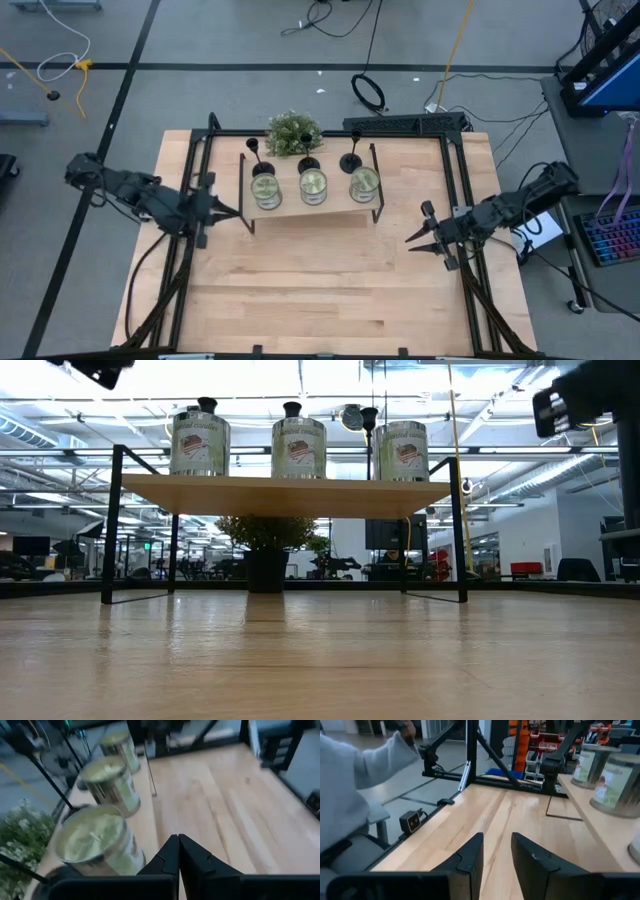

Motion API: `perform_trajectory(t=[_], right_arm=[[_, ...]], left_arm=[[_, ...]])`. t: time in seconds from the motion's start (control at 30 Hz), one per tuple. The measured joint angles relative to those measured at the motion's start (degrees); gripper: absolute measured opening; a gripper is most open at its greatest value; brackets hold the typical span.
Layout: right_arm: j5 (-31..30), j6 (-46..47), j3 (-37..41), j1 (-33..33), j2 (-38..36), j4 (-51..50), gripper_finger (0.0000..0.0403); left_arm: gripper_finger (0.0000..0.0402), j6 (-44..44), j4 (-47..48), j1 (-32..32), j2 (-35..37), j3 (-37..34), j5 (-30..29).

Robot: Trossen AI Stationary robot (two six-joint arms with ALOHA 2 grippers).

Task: Pick & Place candle stick holders
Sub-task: Return to Home Position

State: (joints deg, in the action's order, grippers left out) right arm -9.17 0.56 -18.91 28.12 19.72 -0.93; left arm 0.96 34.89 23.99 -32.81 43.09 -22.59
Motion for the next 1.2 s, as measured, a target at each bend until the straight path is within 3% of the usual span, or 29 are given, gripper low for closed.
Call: perform_trajectory(t=[0.23,0.37,0.5,0.7,0.87,1.0,1.2], right_arm=[[-1.33,-2.16,5.13,-1.37,-6.28,2.29,0.0091],[-3.08,-2.65,5.69,-5.18,-7.7,1.85,0.0091],[-2.98,-2.17,5.78,-9.58,-7.71,-1.45,0.0091],[2.16,-2.75,5.78,-15.57,-7.69,-1.44,0.0091],[4.9,-2.78,5.78,-19.45,-7.69,-1.49,0.0091],[4.97,-3.37,5.78,-21.66,-7.67,-1.5,0.0091],[12.72,-3.02,5.78,-24.39,-7.67,-1.49,0.0091]], left_arm=[[0.0019,-4.59,-7.19,0.0,13.11,-6.43,-3.18],[0.0006,-8.76,-10.66,-0.49,18.88,-10.87,-5.01],[0.0008,-7.28,-10.14,-1.68,23.52,-15.08,-5.97],[0.0016,-6.64,-9.91,-2.82,29.32,-21.06,-5.74],[0.0004,-8.96,-16.2,-3.4,32.5,-24.63,2.13],[0.0016,-14.45,-23.17,-3.43,32.51,-28.91,7.8],[0.001,-17.1,-33.9,-4.46,32.51,-37.58,7.78]])
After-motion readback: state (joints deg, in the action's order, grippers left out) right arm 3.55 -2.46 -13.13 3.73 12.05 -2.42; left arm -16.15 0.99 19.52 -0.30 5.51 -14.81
